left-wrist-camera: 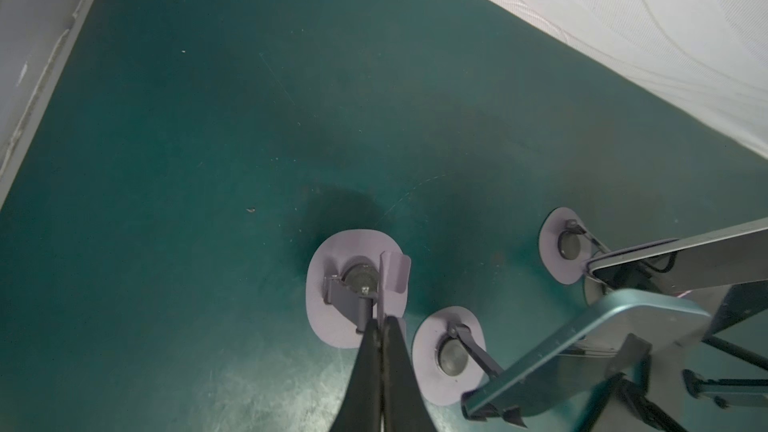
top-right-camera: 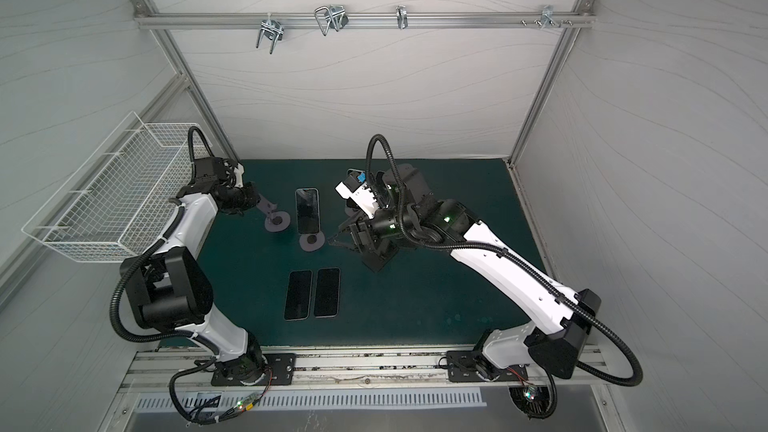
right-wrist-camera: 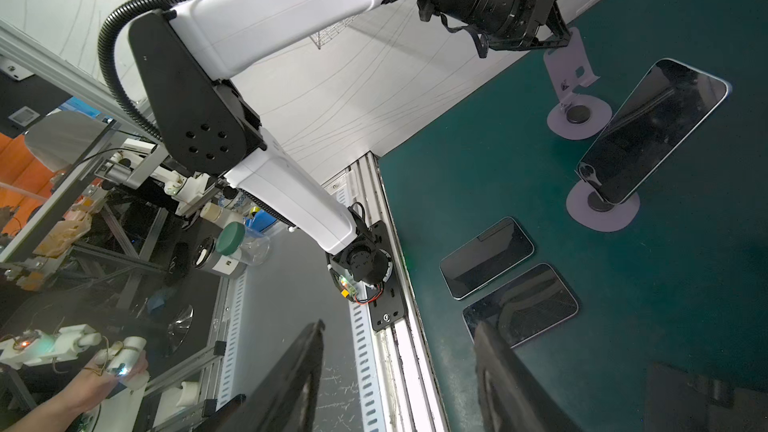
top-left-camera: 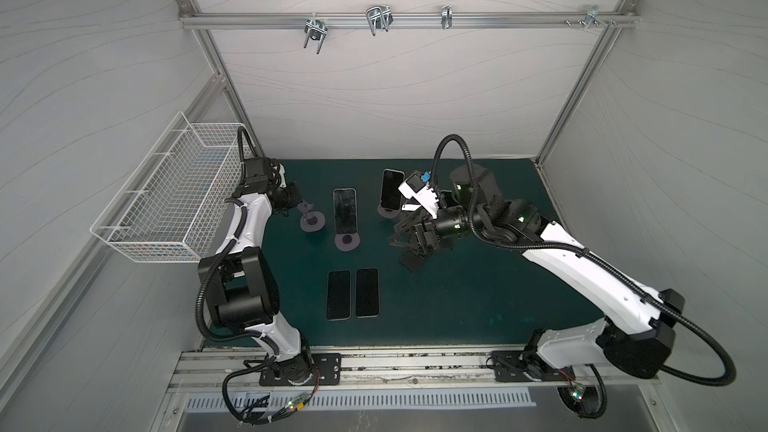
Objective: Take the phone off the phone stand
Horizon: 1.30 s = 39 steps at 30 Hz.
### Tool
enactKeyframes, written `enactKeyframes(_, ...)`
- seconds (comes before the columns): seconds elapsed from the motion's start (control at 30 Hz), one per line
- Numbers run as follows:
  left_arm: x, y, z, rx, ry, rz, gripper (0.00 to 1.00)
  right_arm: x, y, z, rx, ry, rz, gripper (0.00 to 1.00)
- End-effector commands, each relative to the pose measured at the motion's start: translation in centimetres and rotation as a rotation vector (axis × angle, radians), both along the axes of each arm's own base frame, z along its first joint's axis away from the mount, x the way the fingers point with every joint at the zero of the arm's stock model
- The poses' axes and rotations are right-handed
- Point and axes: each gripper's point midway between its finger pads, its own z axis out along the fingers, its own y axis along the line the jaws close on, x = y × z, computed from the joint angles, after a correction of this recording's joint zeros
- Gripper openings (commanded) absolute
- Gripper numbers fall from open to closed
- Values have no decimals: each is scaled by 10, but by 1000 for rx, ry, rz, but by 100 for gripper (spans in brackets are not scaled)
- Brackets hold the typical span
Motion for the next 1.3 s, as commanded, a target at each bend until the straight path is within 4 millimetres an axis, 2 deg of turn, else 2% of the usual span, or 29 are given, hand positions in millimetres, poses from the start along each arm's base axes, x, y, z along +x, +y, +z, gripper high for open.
enactKeyframes(0.0,16,16,10,71,-54,-26,0,11,8,2,0,20,-38,59)
enactKeyframes(0.17,16,31,-1,54,-36,9,0,20,13,-8,-16,49,-76,60)
enactKeyframes(0.33,19,31,-10,26,-26,11,0,26,22,-14,-21,80,-75,60)
enactKeyframes(0.5,19,29,-13,4,-13,9,2,29,27,-7,2,83,-77,60)
enactKeyframes(0.63,18,31,-17,6,0,21,10,32,27,-6,23,84,-100,60)
enactKeyframes(0.83,19,38,-16,22,4,45,35,40,23,-5,22,77,-138,60)
enactKeyframes(1.13,26,39,-2,17,-19,53,46,45,11,3,26,76,-172,60)
enactKeyframes(1.27,28,37,18,-13,-47,74,54,42,5,4,33,91,-191,60)
